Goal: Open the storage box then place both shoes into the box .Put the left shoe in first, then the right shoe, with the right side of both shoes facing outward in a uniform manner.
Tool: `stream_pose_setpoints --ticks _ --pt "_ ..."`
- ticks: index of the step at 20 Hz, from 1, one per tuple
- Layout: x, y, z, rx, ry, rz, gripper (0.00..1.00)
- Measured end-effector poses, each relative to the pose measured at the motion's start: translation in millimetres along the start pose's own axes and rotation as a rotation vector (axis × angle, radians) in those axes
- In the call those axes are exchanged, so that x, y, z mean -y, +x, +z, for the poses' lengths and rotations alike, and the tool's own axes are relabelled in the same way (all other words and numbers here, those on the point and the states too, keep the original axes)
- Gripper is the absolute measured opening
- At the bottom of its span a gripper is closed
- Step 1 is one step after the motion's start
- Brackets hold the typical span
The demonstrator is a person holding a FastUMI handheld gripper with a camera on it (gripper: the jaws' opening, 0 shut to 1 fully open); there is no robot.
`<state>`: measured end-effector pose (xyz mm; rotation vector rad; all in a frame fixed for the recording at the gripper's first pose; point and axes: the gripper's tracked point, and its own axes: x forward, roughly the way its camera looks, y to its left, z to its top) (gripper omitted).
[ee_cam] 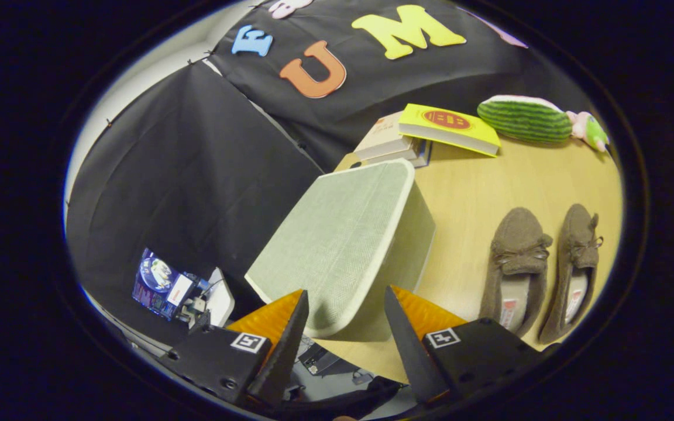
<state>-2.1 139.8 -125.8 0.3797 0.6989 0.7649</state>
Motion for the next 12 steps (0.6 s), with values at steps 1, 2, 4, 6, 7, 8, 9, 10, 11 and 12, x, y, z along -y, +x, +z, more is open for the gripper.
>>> stream_pose_setpoints --ticks 1,2,4,6,7,8,9,10,11,12 --pt "0 4 0 -0.016 0.014 0.014 0.80" --pt "0 7 -2 -0.029 0.031 0.025 0.76" --pt "-2 8 -4 -0.051 0.036 0.046 0.65" --pt "-3 11 -1 -0.059 0.056 0.064 0.53" --pt "-2 11 -2 -0.062 0.069 0.073 0.46" --pt "0 10 1 -0.062 0.095 0.081 0.42" --pt "1 8 5 -0.058 0.134 0.099 0.35" --pt "0 6 10 -0.044 0.181 0.111 0.28" --pt "4 6 14 -0.031 0.222 0.104 0.18" --pt "2 6 16 -0.034 0.256 0.106 0.08"
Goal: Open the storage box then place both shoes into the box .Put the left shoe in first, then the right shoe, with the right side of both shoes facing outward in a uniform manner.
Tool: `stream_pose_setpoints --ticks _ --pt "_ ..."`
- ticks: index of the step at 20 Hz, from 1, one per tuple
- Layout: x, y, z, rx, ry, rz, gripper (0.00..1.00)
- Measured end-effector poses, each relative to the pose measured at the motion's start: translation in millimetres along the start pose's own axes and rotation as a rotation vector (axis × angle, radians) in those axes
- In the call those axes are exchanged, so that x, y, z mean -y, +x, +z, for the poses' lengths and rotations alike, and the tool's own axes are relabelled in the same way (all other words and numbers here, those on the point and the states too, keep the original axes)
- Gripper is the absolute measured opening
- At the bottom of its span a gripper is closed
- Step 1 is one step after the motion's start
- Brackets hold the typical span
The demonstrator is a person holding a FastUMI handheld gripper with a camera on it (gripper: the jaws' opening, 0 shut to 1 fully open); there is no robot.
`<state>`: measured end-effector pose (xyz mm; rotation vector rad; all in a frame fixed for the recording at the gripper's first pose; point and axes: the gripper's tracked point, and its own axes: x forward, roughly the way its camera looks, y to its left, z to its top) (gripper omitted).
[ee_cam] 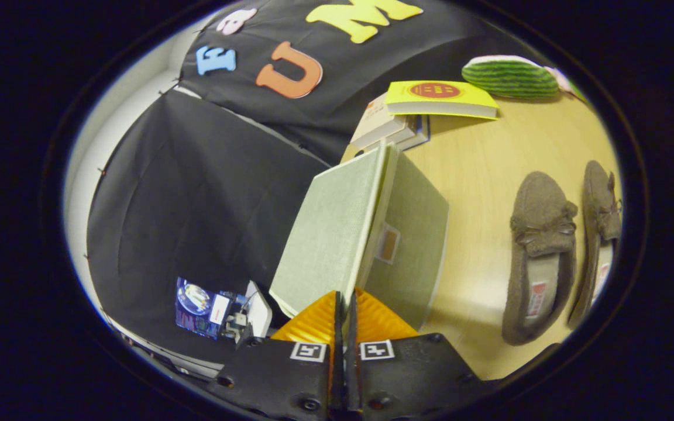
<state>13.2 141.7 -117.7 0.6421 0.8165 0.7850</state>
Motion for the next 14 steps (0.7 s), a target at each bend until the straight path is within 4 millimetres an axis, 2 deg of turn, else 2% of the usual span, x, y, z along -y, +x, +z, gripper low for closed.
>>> stream_pose_setpoints --ticks 3,7,10,14 --pt "-11 -6 7 0.018 0.010 -0.002 0.06" --pt "-46 -17 18 0.060 -0.009 0.033 0.06" --pt "-81 -14 29 0.099 -0.012 0.051 0.06" --pt "-145 -11 33 0.134 -0.107 0.103 0.06"
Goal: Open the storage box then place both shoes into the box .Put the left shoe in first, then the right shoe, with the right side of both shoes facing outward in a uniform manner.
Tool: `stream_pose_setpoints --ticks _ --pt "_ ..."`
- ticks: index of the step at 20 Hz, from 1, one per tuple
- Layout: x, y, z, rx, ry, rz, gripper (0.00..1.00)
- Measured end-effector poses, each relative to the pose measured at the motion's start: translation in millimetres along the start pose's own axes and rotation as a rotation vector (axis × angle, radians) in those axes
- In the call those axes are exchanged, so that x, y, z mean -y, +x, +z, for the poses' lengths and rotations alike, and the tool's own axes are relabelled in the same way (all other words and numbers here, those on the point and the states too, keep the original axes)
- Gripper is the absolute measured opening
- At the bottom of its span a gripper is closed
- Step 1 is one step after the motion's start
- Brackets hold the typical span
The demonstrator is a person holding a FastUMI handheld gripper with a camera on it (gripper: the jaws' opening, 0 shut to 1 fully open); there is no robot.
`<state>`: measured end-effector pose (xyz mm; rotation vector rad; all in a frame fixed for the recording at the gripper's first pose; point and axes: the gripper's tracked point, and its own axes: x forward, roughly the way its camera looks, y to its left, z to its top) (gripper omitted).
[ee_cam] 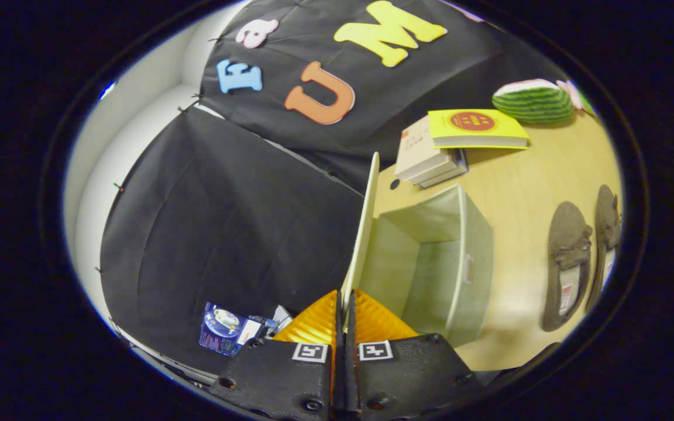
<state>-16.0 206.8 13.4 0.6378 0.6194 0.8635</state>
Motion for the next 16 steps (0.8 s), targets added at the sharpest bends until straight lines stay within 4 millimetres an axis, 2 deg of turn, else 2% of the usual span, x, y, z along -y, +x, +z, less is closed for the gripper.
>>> stream_pose_setpoints --ticks 5,9,10,12,16 --pt "-73 45 -13 0.001 -0.154 0.041 0.06" --pt "-104 82 -24 -0.006 -0.222 0.035 0.14" --pt "-107 87 -28 -0.003 -0.231 0.030 0.16" --pt "-122 97 -33 0.006 -0.256 0.030 0.31" --pt "-131 102 -38 0.042 -0.301 -0.015 0.75"
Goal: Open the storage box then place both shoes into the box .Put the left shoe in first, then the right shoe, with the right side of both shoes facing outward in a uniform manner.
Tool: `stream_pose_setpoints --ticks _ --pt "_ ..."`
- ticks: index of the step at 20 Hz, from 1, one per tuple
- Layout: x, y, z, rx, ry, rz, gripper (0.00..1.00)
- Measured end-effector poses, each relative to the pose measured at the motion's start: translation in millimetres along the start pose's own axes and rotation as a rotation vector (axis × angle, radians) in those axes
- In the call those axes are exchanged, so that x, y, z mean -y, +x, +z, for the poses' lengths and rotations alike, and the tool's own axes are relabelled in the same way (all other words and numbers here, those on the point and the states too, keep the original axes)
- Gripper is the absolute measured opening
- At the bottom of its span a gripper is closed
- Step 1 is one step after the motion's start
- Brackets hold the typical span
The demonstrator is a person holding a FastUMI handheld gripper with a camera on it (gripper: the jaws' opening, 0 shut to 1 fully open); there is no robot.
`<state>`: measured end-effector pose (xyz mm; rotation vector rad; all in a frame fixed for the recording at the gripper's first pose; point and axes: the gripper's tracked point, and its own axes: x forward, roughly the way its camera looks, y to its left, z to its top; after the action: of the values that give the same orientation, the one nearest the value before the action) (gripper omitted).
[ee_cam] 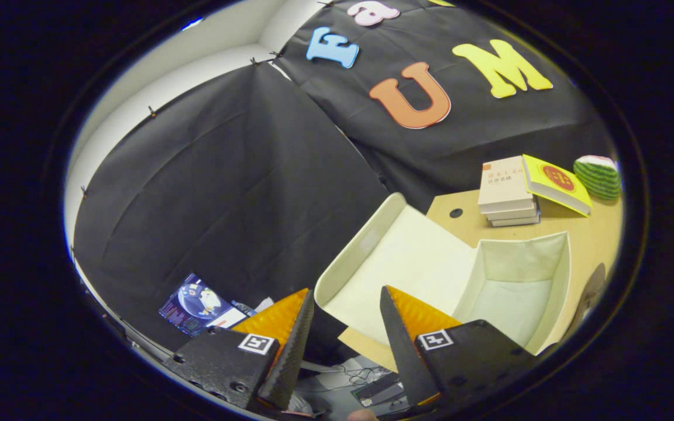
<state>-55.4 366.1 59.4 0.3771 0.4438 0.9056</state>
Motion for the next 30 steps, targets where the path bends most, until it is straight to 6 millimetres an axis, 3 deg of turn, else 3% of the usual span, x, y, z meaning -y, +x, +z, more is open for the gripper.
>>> stream_pose_setpoints --ticks 5,10,23,30 --pt "12 -15 0 0.034 -0.013 -0.094 0.98" --pt "44 -46 15 0.081 0.012 -0.189 1.00" --pt "213 -179 43 0.063 -0.035 -0.495 1.00" --pt "312 -219 17 -0.035 0.060 -0.624 1.00"
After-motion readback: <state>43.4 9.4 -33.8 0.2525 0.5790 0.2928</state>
